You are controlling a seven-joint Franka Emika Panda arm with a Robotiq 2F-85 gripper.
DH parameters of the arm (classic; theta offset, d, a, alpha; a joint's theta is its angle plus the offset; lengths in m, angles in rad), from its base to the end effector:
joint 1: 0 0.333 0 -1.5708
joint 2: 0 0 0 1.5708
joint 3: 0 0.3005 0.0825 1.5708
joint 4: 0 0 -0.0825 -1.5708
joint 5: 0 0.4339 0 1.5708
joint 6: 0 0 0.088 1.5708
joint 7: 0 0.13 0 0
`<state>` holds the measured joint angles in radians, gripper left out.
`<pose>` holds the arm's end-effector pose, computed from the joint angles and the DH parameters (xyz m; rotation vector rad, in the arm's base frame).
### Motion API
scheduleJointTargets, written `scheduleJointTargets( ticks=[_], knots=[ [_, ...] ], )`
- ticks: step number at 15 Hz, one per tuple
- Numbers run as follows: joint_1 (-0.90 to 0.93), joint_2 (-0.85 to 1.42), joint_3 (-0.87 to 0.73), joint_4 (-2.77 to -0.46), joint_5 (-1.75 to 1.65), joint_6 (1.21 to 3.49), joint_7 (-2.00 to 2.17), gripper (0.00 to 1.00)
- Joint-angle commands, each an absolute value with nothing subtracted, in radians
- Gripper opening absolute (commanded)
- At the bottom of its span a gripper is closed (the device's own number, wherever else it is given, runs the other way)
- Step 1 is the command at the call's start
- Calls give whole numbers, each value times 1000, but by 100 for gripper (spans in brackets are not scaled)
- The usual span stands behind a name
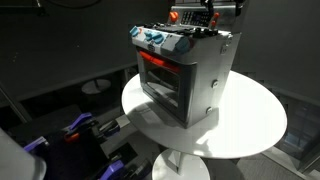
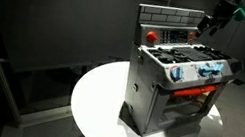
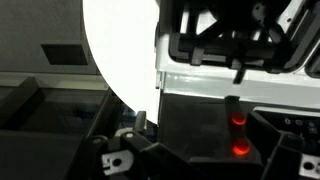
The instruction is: Press the top orange button on the microwave oven controlling panel of the stove
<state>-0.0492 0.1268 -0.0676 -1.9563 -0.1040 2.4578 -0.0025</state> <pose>0.6633 -0.0784 0.3914 2.9796 -0.0655 0.5558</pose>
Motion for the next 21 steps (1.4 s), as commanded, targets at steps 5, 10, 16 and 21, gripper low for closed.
scheduleJointTargets(
  ticks=[5, 10, 16, 21],
  knots=[
    [-42, 214, -72, -1849, -123, 2476, 39, 100],
    [-46, 220, -75, -1836, -119, 2464, 31, 100],
    [-65, 152, -66, -1880, -73, 2300, -40, 100],
    [-84, 52, -71, -1919, -43, 2116, -119, 100]
  ],
)
